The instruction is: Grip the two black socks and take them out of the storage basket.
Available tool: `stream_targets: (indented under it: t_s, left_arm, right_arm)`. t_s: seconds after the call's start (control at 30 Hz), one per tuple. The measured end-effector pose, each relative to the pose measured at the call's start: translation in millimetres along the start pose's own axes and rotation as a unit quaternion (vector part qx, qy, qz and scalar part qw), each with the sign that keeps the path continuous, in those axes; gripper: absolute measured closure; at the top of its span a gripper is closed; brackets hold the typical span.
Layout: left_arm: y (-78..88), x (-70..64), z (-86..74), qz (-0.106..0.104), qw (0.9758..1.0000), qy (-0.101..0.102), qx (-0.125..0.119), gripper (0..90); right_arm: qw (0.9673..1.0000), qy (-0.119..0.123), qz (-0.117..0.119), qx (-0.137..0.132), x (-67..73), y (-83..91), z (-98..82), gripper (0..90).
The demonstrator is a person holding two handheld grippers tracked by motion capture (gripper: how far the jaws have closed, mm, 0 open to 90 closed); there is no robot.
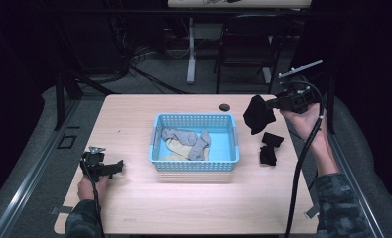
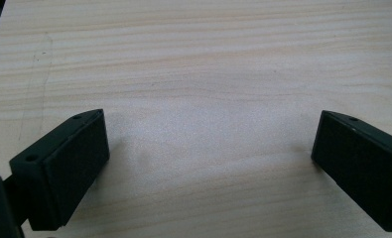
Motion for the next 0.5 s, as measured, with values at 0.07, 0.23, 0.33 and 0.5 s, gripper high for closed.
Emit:
stream_targets:
  t_s: [0.07, 0.23, 0.33, 0.5]
  left_arm:
    - [0.0, 0.0, 0.0, 0.000, 1.0000, 0.000, 0.000, 1.4]
    - [0.0, -0.1, 0.0, 0.000, 1.0000, 0.000, 0.000, 1.4]
    - [0.0, -0.1, 0.0, 0.000, 1.0000, 0.000, 0.000, 1.4]
    - [0.0, -0.1, 0.0, 0.000, 1.0000, 0.000, 0.000, 1.4]
  right_arm:
    - [1.0000, -0.004, -0.003, 0.006, -4.2, -3.4, -5.2, 88.3]
    - [0.9997, -0.016, -0.013, 0.014, -14.2, -11.2, -17.5, 88.3]
    - [0.9992, -0.017, -0.023, 0.026, -18.2, -20.1, -26.4, 88.3]
    - [0.9983, -0.027, -0.022, 0.046, -23.3, -42.1, -42.8, 88.3]
Point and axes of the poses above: each handheld gripper's, and its own axes: y roughly backward along the jaws, z roughly out of its top, x roughly to its left, the point moved 2 cm from there along -y, roughly forward along the jaws, and after that the axes turned 6 degrees about -z, right-handed, at the moved point
